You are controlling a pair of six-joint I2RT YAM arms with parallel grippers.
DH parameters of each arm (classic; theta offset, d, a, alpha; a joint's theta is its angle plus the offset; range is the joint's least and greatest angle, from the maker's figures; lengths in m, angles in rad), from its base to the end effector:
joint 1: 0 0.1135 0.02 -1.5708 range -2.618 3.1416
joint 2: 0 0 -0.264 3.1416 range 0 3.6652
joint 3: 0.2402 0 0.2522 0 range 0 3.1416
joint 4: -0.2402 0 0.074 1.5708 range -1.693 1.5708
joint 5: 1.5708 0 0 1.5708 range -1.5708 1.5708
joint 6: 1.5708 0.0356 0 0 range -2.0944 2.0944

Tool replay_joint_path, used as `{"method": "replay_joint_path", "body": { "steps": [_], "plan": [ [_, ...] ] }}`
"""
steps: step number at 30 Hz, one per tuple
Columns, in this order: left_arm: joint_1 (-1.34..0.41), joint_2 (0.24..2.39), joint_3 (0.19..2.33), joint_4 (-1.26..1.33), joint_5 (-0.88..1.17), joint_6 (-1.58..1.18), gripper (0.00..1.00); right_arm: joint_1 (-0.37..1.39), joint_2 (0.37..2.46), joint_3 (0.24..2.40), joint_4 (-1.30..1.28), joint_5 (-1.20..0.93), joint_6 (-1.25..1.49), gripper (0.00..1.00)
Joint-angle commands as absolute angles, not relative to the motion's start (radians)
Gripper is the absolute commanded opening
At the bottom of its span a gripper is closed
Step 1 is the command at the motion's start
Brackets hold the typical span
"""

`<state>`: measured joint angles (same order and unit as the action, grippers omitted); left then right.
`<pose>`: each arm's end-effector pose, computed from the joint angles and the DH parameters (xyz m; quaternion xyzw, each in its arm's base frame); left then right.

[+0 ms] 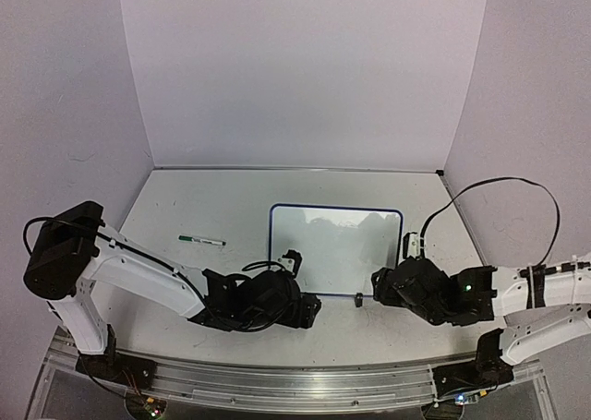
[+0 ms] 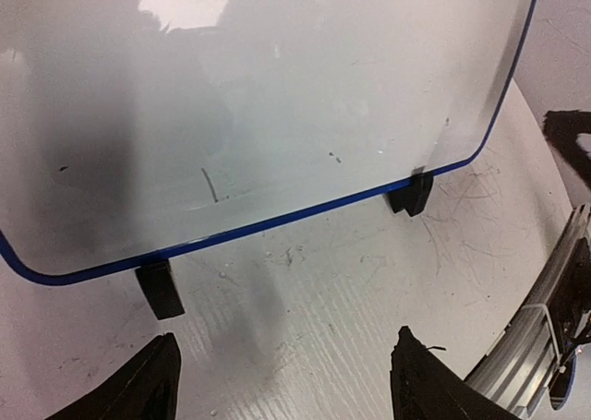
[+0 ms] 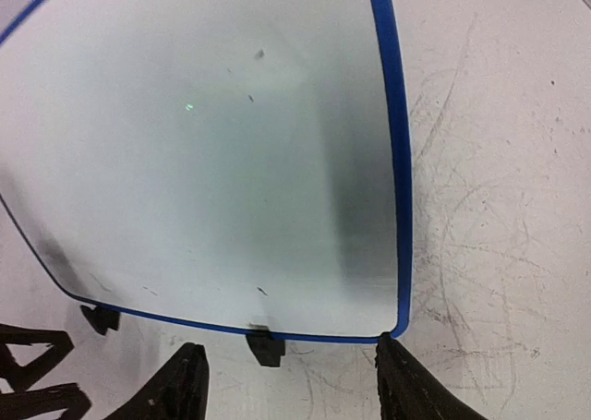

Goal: Write a sentence on the whiteboard
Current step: Move the whiteboard to the center of the board.

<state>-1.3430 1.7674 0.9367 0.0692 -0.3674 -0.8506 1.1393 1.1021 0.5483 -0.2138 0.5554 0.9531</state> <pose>0.0935 -0.3465 0.1580 0.1505 0.8940 -0.2678 0.3261 0.1072 0.1880 0.1988 0.0244 0.8913 0.1990 0.4067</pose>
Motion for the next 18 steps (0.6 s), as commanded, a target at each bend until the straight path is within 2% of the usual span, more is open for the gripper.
{"method": "replay_joint_path", "body": {
  "steps": [1,3,6,11,18],
  "plan": [
    [-1.339,1.784,0.992,-0.042,-0.458,-0.884,0.80,1.139,1.021,0.644,-0.198,0.570,0.802,0.71],
    [-1.326,1.797,0.999,-0.065,-0.464,-0.890,0.80,1.139,1.007,0.694,-0.201,0.589,0.747,0.76],
    [-1.304,1.827,1.017,-0.070,-0.450,-0.887,0.74,1.139,1.003,0.761,-0.209,0.619,0.676,0.80],
    [-1.293,1.922,1.113,-0.116,-0.466,-0.846,0.62,1.139,0.978,0.809,-0.221,0.633,0.633,0.81],
    [-1.285,1.982,1.162,-0.148,-0.477,-0.845,0.46,1.139,0.878,0.764,-0.225,0.652,0.632,0.83]
  ]
}}
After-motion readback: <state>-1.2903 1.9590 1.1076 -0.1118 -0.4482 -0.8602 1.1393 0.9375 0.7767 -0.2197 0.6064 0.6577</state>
